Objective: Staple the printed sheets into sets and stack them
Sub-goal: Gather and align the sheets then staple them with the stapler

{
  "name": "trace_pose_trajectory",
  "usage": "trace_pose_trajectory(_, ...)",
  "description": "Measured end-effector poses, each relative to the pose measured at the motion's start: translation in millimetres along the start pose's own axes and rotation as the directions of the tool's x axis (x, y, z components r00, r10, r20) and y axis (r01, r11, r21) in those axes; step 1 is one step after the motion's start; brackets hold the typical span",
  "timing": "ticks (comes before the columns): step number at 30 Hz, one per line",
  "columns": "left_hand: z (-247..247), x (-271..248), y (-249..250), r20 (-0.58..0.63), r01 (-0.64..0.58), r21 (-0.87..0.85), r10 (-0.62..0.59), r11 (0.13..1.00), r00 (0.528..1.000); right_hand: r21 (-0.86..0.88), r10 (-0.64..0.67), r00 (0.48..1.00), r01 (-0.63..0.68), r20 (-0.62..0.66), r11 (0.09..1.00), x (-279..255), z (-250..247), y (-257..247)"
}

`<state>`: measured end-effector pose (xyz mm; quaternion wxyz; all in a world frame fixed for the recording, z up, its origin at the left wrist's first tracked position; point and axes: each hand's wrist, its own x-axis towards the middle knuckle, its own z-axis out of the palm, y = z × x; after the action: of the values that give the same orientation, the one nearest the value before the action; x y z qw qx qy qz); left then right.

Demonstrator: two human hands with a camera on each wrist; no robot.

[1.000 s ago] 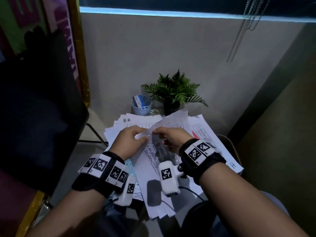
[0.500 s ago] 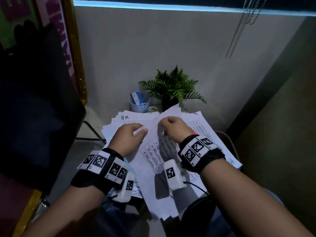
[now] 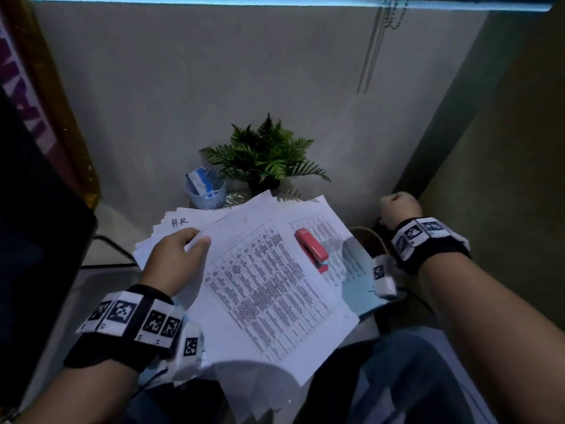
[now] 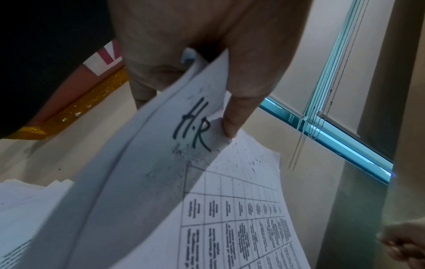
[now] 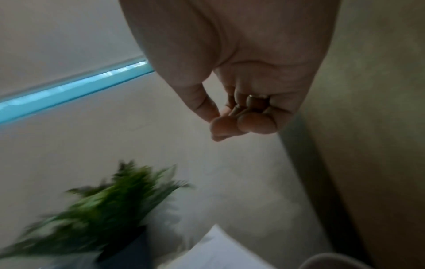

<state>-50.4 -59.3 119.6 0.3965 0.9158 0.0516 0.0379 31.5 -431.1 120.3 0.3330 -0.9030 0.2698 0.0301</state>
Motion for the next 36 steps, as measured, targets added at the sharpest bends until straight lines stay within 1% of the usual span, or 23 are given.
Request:
trace_pose_trajectory(4,3.1,4.8,-1.6,0.003,0.023,-0.008,-0.023,1.0,1.0,-0.068,0.055,0.998,-0.058,-0.042,0.996,46.2,-24.8,31.8)
trace_pose_trajectory(7,2.7,5.2,-2.0,-0.012,0.015,-0.02,-0.016,1.0,1.0,0.015,0.063,0.994,-0.061,-0.095,0.998,63.7,-29.8,36.9)
trace_pose_trajectory(10,1.2,3.8,-4.6,0.002,0.036,-0.067,-0.036,0.997,0.999,0.165,0.069,0.979,-0.037,-0.192,0.986,59.1,-28.5,33.4)
trace_pose_trajectory(12,0.6,2.2,-5.9,0.013,0.05,-0.108,-0.048,0.993,0.999,0.307,0.108,0.963,-0.028,-0.248,0.951,49.6,-26.0,30.7)
trace_pose_trajectory(13,-0.1,1.2,-6.1,0.017,0.053,-0.124,-0.051,0.991,0.999,0.336,0.112,0.956,-0.016,-0.271,0.942,46.4,-23.7,30.2)
trace_pose_trajectory(14,-0.8,0.5,-6.1,0.021,0.056,-0.138,-0.054,0.989,0.998,0.321,0.098,0.956,-0.004,-0.276,0.947,39.1,-22.0,24.7)
trace_pose_trajectory(15,-1.9,-0.8,-5.8,0.027,0.058,-0.15,-0.054,0.987,0.998,0.285,0.052,0.961,0.029,-0.272,0.958,29.4,-19.3,16.8)
trace_pose_trajectory(17,-4.4,-4.3,-4.7,0.042,0.052,-0.173,-0.045,0.983,0.998,0.284,-0.086,0.977,0.141,-0.198,0.948,7.4,-10.0,-3.2)
trace_pose_trajectory(18,-5.6,-6.6,-3.5,0.049,0.045,-0.185,-0.037,0.982,0.998,0.326,-0.157,0.981,0.186,-0.111,0.927,-6.1,-3.9,-14.4)
trace_pose_trajectory(19,-7.1,-9.3,-2.6,0.052,0.035,-0.193,-0.026,0.98,0.998,0.373,-0.232,0.973,0.217,-0.005,0.902,-20.9,3.4,-25.7)
trace_pose_trajectory(20,-8.7,-11.9,-1.7,0.055,0.022,-0.2,-0.011,0.98,0.998,0.411,-0.299,0.947,0.23,0.112,0.882,-36.1,10.8,-37.0)
trace_pose_trajectory(22,-12.6,-16.8,-0.9,0.059,0.002,-0.21,0.01,0.978,0.998,0.407,-0.406,0.851,0.259,0.332,0.876,-64.1,23.0,-55.9)
trace_pose_trajectory(23,-14.9,-18.7,-1.1,0.063,-0.002,-0.218,0.016,0.976,0.998,0.395,-0.443,0.799,0.283,0.407,0.874,-76.6,27.6,-63.8)
trace_pose_trajectory(24,-17.0,-20.4,-1.6,0.069,-0.006,-0.234,0.022,0.972,0.997,0.401,-0.46,0.761,0.285,0.457,0.871,-85.1,33.4,-69.8)
trace_pose_trajectory(26,-22.1,-24.3,-2.2,0.089,-0.01,-0.245,0.033,0.97,0.995,0.452,-0.498,0.723,0.283,0.479,0.846,-101.8,42.8,-82.3)
trace_pose_trajectory(27,-24.8,-25.7,-2.2,0.098,-0.018,-0.233,0.042,0.972,0.994,0.467,-0.517,0.713,0.294,0.474,0.834,-110.6,45.9,-89.0)
trace_pose_trajectory(29,-30.7,-26.7,-1.5,0.1,-0.045,-0.169,0.063,0.985,0.993,0.461,-0.546,0.717,0.343,0.434,0.818,-121.1,53.6,-97.5)
trace_pose_trajectory(33,-42.2,-30.2,12.2,0.112,-0.139,0.044,0.133,0.989,0.985,0.443,-0.572,0.721,0.397,0.392,0.804,-131.8,63.9,-102.2)
trace_pose_trajectory(36,-42.2,-31.7,24.4,0.124,-0.183,0.037,0.177,0.982,0.976,0.488,-0.623,0.682,0.424,0.382,0.763,-149.2,64.7,-109.1)
